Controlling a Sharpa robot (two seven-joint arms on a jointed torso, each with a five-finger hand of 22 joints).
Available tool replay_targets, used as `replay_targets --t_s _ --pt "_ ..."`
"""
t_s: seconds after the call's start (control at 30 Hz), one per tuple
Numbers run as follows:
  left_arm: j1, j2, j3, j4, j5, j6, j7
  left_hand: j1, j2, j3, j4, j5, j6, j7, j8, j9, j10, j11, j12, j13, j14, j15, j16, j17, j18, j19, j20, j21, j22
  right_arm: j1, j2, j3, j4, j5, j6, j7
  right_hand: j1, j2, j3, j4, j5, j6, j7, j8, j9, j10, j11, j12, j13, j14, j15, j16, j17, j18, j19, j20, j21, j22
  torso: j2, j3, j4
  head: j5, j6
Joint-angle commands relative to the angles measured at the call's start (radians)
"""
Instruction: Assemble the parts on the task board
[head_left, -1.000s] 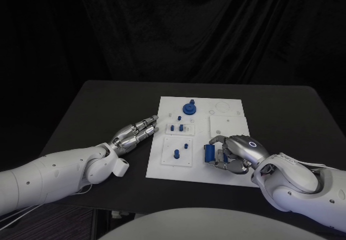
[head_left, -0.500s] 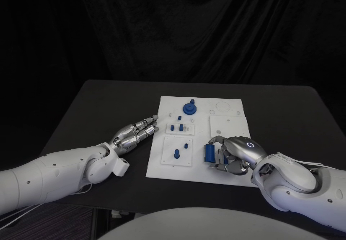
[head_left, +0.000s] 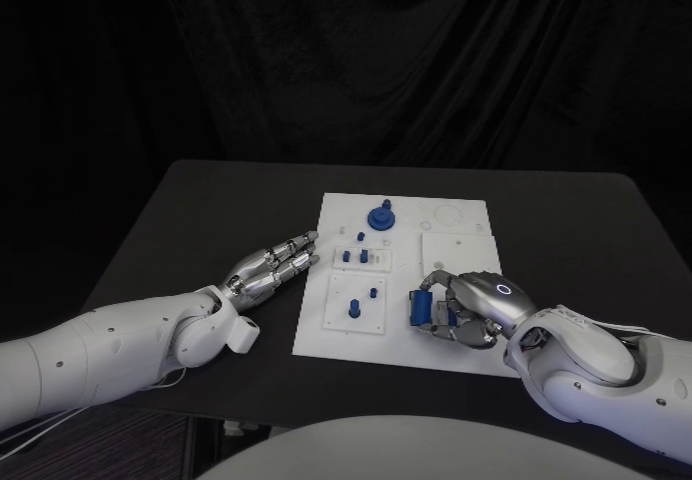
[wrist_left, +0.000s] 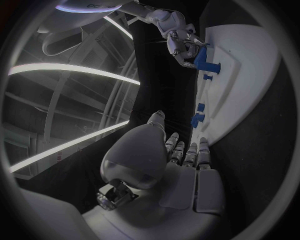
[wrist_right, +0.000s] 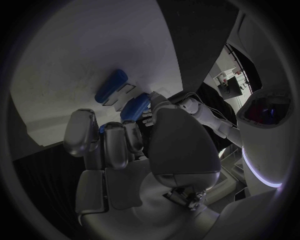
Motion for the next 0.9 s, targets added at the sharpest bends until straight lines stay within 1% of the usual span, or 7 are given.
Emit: replay_targets --t_s 0.03,0.27,0.4,0.43,0.5,0.67,0.9 --pt "-0.006 0.004 -0.002 0.001 0.002 0.013 0.026 -0.008 0.005 -0.001 0.005 -0.002 0.0 0.006 0.004 0.001 0.0 0.003 -0.002 0.0 0.0 0.004 -0.004 -0.001 0.008 0.001 0.004 0.0 -0.001 -0.003 0.001 -0.002 0.002 -0.003 -0.019 0.005 0.0 0.016 0.012 -0.001 0.019 0.015 -0.001 0.018 0.008 0.007 -0.002 0.006 0.002 0.015 0.001 0.003 0.002 0.003 0.006 -0.001 0.004 0.156 0.0 -0.0003 0.0009 -0.002 0.0" --pt "-0.008 0.002 -0.002 0.005 0.002 0.012 0.028 -0.008 0.005 -0.001 0.005 -0.002 0.0 0.006 0.004 0.001 0.0 0.003 -0.002 0.0 0.0 0.004 -0.004 -0.001 0.008 0.001 0.004 0.0 -0.001 -0.003 0.0 -0.002 0.003 0.002 -0.035 0.001 0.018 0.036 0.033 -0.003 0.081 0.043 -0.003 0.047 0.013 0.015 -0.003 0.011 0.01 0.017 0.0 0.005 0.004 0.002 0.008 -0.002 0.007 0.157 0.0 0.0003 0.001 0.0 0.0" --pt "-0.009 0.0 -0.002 0.005 0.002 0.011 0.028 -0.008 0.005 -0.001 0.005 -0.002 0.0 0.006 0.004 0.001 0.0 0.003 -0.002 0.0 0.0 0.004 -0.004 -0.001 0.008 0.001 0.004 0.0 -0.001 -0.002 -0.006 -0.002 0.012 0.02 -0.038 -0.001 0.008 0.045 0.048 0.0 0.16 0.058 -0.005 0.05 0.008 0.014 -0.005 0.009 0.008 0.017 -0.002 0.005 0.004 0.002 0.008 -0.004 0.008 0.157 0.0 0.0002 0.0003 0.002 0.0" --pt "-0.009 0.0 -0.002 0.005 0.002 0.011 0.028 -0.008 0.005 -0.001 0.005 -0.002 0.0 0.006 0.004 0.001 0.0 0.003 -0.002 0.0 0.0 0.004 -0.004 -0.001 0.008 0.001 0.004 0.0 -0.001 -0.002 -0.007 -0.002 0.014 0.022 -0.038 -0.002 0.003 0.046 0.056 0.0 0.197 0.064 -0.004 0.048 0.005 0.012 -0.004 0.008 0.006 0.018 -0.002 0.005 0.004 0.002 0.009 -0.004 0.009 0.157 0.0 0.0001 -0.0001 0.003 0.0" --pt "-0.009 0.0 -0.002 0.006 0.002 0.011 0.028 -0.01 0.005 -0.001 0.007 -0.002 -0.001 0.007 0.004 0.001 0.0 0.003 -0.002 0.0 0.0 0.004 -0.004 -0.001 0.008 0.001 0.004 0.0 -0.001 -0.002 -0.012 -0.002 0.02 0.026 -0.041 -0.003 0.001 0.043 0.065 -0.001 0.227 0.068 -0.004 0.045 0.001 0.011 -0.004 0.007 0.005 0.017 -0.001 0.004 0.003 0.002 0.008 -0.003 0.008 0.157 0.001 0.0001 -0.0002 0.004 0.0" --pt "-0.01 -0.001 -0.002 0.006 0.002 0.01 0.028 -0.01 0.005 -0.001 0.008 -0.002 -0.001 0.007 0.004 0.001 0.0 0.003 -0.002 0.0 0.0 0.004 -0.004 -0.001 0.008 0.001 0.004 0.0 -0.002 -0.002 -0.023 -0.002 0.029 0.03 -0.063 0.004 0.013 0.017 0.114 -0.003 0.348 0.078 -0.002 0.033 -0.012 0.01 -0.003 0.005 0.004 0.017 0.0 0.004 0.003 0.003 0.007 -0.003 0.007 0.157 0.001 -0.0003 -0.0021 0.007 0.0" --pt "-0.011 -0.001 -0.002 0.007 0.002 0.011 0.029 -0.011 0.006 -0.001 0.008 -0.002 -0.003 0.006 0.003 0.0 0.0 0.003 -0.002 0.0 0.0 0.005 -0.004 -0.001 0.008 0.001 0.004 0.0 -0.002 -0.002 -0.028 -0.002 0.035 0.032 -0.08 0.014 0.01 0.009 0.137 -0.002 0.387 0.069 0.001 0.022 -0.02 0.011 -0.001 0.005 0.004 0.017 0.001 0.005 0.004 0.002 0.008 -0.002 0.01 0.157 0.001 0.0003 0.0 0.005 0.0"
